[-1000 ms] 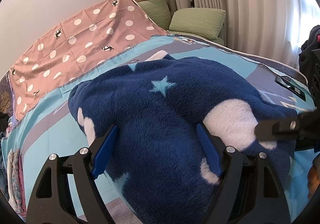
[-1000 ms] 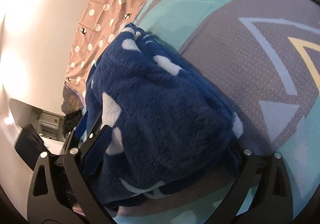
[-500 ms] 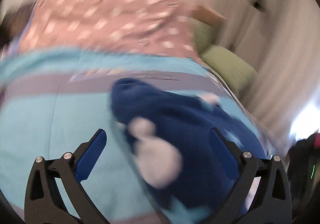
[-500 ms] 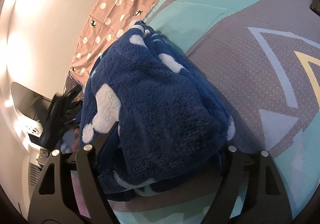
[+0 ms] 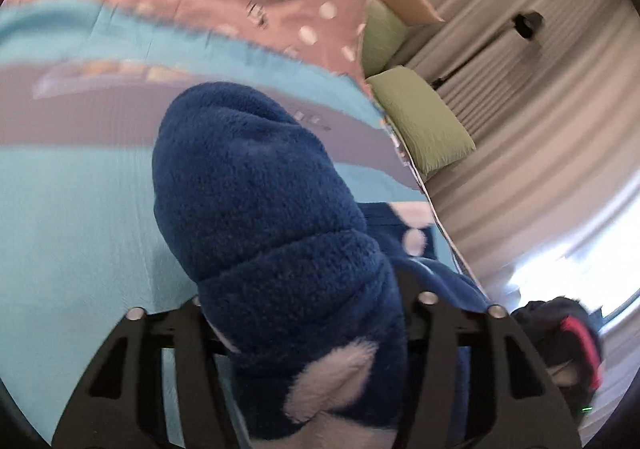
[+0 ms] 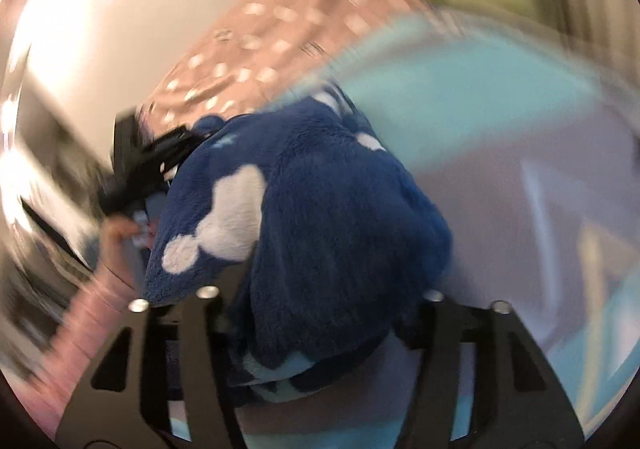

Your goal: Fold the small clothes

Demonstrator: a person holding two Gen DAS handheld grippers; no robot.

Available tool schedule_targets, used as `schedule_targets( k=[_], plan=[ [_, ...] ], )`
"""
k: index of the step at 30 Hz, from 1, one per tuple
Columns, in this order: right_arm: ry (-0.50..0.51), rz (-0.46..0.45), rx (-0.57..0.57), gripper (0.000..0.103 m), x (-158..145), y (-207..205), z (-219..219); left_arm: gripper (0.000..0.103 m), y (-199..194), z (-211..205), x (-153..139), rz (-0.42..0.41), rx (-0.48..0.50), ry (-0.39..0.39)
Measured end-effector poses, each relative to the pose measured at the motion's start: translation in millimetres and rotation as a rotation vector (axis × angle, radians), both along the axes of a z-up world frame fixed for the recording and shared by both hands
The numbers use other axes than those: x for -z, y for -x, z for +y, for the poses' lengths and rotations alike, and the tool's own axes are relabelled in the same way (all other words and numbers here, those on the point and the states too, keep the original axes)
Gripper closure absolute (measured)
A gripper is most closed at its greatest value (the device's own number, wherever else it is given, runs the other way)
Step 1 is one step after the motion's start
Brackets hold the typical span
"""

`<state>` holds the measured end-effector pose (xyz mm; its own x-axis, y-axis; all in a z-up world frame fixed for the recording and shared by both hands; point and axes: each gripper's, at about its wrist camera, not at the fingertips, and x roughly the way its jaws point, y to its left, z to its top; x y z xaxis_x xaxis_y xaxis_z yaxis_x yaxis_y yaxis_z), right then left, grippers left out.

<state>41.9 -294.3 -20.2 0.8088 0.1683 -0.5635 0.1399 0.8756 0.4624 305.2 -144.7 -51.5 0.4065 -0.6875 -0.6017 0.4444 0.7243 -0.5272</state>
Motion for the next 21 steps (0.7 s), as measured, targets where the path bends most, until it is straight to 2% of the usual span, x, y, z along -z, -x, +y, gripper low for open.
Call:
schedule_targets(
  k=[2,6,9,14,18,21],
  plan=[
    [0.069,-0.047,-0.03,0.055,-22.7,-13.8,1.0,0.052,8.2,2.7,-21.3,-0.058,0.012,-0.013],
    [0.049,-0.107,-0.11,0.055,-65.0,-78.5,-25.7,0.052,3.7,18.3,-83.3,-0.191,-0.067,-0.013],
    [0.005,-0.127,-0.193,0.055,-94.1,-143.6,-41.9,0.052,-19.0,32.7,-127.4,-0.253,-0.124,-0.007],
    [-0.016,-0.139,-0.272,0.055,-126.7,-260.2,-39.7,0.052,-74.2,52.0,-184.3,-0.358,-0.267,-0.104],
    [0.03,-0.136,-0.302,0.055,-134.2,-344.7,-22.5,0.051,-123.1,78.1,-200.4,-0.387,-0.369,-0.155],
    [0.086,-0.111,-0.3,0.055,-121.2,-406.2,-6.3,0.051,-158.5,94.5,-190.6,-0.387,-0.417,-0.193]
  ],
)
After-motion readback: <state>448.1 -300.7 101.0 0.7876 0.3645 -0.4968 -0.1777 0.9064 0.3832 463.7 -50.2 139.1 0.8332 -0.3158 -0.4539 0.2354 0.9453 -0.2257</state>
